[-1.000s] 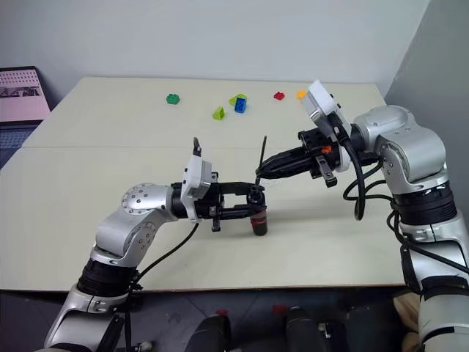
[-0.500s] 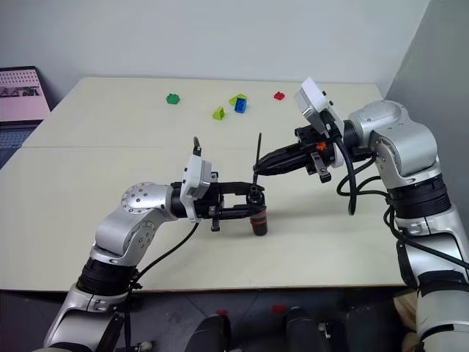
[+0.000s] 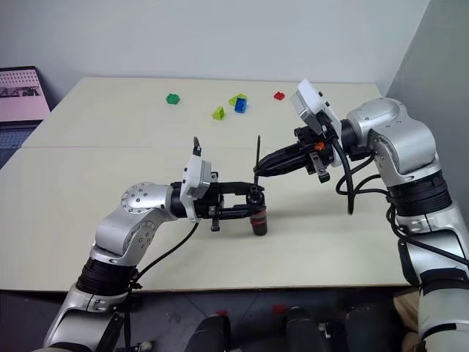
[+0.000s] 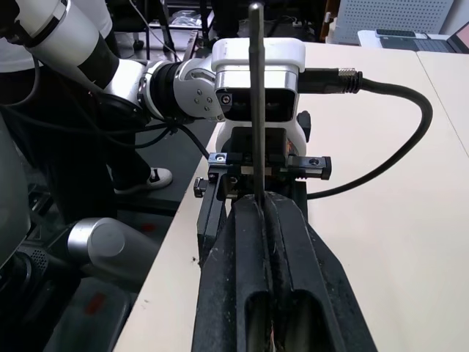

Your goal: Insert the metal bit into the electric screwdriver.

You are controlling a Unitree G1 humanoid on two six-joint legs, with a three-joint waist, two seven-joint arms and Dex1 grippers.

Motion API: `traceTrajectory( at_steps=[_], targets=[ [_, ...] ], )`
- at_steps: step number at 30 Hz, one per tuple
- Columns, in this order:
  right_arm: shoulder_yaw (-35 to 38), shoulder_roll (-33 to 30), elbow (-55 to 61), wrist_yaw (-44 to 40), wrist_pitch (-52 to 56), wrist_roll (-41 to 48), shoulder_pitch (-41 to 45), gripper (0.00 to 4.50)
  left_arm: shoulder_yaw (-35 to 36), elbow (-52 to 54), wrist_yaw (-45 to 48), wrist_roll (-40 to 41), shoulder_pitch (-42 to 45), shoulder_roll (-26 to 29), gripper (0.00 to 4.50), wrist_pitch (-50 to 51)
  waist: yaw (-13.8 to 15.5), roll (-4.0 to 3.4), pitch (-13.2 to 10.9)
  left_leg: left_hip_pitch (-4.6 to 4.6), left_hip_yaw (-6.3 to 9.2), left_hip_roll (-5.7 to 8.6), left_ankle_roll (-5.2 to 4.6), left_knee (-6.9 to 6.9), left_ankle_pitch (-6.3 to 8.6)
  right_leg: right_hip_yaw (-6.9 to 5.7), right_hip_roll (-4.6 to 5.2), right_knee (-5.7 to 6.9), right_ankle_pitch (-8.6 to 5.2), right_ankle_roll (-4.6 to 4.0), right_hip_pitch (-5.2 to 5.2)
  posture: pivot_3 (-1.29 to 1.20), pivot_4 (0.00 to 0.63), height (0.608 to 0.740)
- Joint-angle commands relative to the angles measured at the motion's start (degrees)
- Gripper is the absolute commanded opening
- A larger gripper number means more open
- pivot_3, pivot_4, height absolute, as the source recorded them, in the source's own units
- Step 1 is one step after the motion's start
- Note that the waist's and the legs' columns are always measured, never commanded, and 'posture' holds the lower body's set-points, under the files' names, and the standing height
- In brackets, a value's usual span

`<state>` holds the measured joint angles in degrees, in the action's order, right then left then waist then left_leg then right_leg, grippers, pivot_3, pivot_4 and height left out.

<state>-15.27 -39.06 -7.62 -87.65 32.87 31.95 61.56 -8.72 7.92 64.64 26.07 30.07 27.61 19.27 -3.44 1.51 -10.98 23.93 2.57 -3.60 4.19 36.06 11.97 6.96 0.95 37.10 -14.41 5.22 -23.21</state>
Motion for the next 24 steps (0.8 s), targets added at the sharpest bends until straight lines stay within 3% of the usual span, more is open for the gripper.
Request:
traceTrajectory(
  at_steps=[1,24],
  targets=[
    [0.38,-0.82,1.75,-4.85,-0.67,1.39,1.08,0.00,-1.06,-1.40,0.21,-1.73,-0.50,1.18,1.61,0.53,0.00,0.00,0.00,0.00,0.00,0.00,0.00,0.00,0.00,0.00,0.00,0.00,0.00,0.00,0.00,0.00,0.150,0.740],
    [2.63,-0.70,5.19,-3.69,2.37,4.14,0.63,0.00,-1.32,-1.41,0.68,-1.65,-0.56,1.44,1.61,0.90,0.01,0.00,0.00,0.00,0.00,0.00,0.00,0.00,0.00,0.00,0.00,0.01,0.00,0.00,0.00,0.00,0.150,0.740]
  ],
)
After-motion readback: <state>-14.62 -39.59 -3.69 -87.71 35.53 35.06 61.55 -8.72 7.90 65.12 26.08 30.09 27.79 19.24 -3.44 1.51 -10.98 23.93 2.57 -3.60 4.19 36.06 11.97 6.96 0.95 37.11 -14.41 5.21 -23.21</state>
